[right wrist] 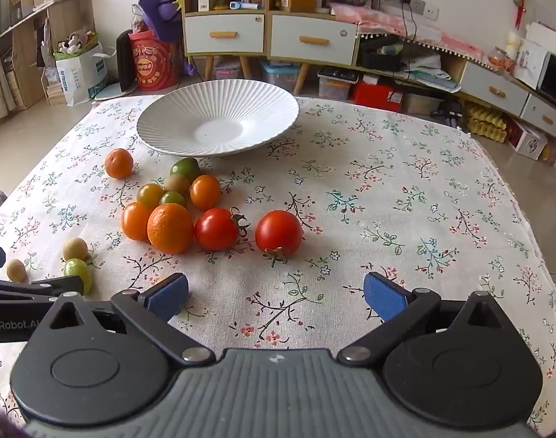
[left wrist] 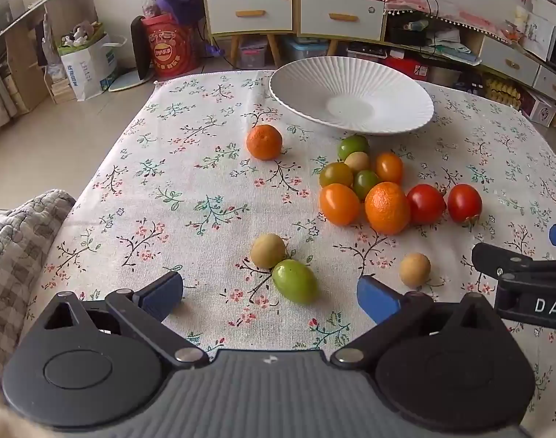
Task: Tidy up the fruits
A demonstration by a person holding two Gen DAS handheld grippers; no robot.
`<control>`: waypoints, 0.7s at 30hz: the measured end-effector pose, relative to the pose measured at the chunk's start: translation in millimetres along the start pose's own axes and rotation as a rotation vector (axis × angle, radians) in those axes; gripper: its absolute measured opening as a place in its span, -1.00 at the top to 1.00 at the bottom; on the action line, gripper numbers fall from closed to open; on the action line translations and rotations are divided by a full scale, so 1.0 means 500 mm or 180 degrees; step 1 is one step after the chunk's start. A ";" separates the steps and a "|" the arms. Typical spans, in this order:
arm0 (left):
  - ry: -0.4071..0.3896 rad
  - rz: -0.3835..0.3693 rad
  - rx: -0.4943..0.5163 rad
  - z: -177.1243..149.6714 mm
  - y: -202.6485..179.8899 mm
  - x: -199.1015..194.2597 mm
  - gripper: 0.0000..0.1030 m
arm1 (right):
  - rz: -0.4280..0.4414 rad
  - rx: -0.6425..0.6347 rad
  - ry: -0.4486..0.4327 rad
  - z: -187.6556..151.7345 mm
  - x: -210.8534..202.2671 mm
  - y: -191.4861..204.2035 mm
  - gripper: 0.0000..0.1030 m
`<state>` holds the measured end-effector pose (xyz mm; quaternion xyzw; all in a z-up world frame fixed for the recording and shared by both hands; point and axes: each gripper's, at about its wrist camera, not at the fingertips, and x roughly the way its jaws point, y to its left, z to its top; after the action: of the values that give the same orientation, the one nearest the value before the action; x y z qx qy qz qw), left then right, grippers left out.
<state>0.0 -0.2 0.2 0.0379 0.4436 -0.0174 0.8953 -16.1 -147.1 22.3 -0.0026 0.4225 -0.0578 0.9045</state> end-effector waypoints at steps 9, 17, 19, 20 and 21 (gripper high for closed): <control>0.0002 -0.0023 -0.0075 0.004 0.007 -0.004 -0.87 | 0.0053 0.0049 0.0022 -0.002 0.008 0.005 -0.99; 0.0003 -0.0031 -0.0084 0.007 0.012 -0.006 -0.87 | 0.0062 0.0059 0.0031 0.002 0.000 0.004 -0.99; 0.0002 -0.0029 -0.0092 0.007 0.013 -0.006 -0.87 | 0.0066 0.0067 0.0035 0.000 -0.001 0.005 -0.99; -0.0001 -0.0032 -0.0092 0.007 0.013 -0.006 -0.87 | 0.0069 0.0067 0.0034 0.000 -0.001 0.005 -0.99; -0.0005 -0.0032 -0.0087 0.007 0.012 -0.007 -0.87 | 0.0068 0.0067 0.0032 0.000 -0.002 0.006 -0.99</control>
<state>1.1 5.6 5.2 0.0233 0.4433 -0.0158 0.8959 -16.3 -144.2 23.0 0.0117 0.4263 -0.0526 0.9030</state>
